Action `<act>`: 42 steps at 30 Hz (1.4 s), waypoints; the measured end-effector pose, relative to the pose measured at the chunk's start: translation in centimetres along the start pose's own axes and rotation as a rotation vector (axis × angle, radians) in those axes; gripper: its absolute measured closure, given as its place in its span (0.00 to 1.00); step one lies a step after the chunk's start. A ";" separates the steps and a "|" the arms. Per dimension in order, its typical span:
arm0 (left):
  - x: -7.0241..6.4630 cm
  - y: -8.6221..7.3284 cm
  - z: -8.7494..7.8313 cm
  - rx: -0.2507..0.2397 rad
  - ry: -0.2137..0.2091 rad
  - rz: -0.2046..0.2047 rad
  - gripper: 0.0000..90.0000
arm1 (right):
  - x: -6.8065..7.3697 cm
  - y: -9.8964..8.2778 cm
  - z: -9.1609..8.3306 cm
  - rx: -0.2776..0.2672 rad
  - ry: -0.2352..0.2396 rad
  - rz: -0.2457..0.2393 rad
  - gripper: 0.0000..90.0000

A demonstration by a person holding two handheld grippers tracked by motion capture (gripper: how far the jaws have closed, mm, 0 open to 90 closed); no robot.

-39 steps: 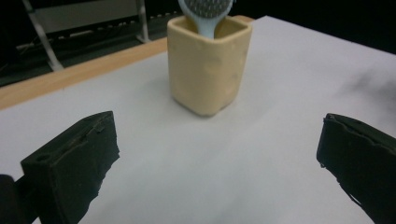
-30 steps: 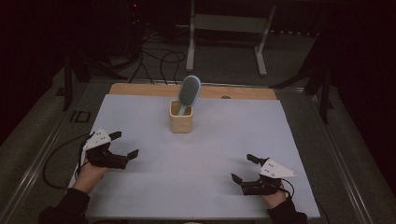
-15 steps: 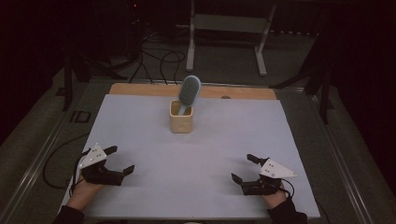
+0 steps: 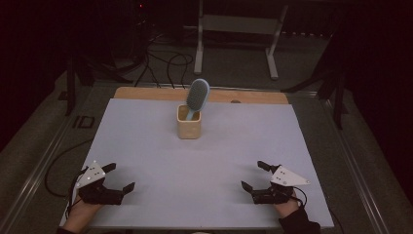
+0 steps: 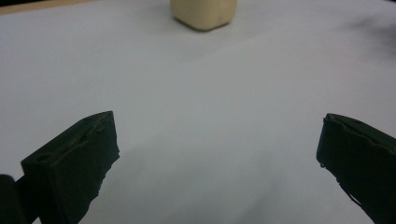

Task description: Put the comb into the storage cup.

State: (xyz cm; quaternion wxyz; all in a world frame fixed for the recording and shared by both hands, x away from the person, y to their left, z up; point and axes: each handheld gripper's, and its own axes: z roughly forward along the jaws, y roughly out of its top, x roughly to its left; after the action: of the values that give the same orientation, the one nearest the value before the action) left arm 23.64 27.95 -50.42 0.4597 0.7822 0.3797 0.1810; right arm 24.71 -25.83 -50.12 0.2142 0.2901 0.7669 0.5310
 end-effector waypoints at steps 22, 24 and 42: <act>-0.8 -1.3 -0.7 0.022 0.097 -0.051 0.00 | 0.0 -0.1 0.2 0.009 0.008 -0.007 0.09; -0.6 -1.2 -0.6 0.013 0.093 -0.063 0.00 | 0.0 -0.1 0.3 0.012 0.010 -0.010 0.09; -0.8 -1.0 -0.2 -0.006 0.125 -0.051 0.00 | 0.0 -0.1 0.5 0.017 0.015 -0.013 0.09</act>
State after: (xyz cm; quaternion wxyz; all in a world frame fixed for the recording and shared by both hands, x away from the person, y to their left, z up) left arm 22.59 27.76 -51.08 0.4418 0.7582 0.4268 0.2187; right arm 24.99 -25.47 -50.40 0.2094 0.2830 0.7747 0.5253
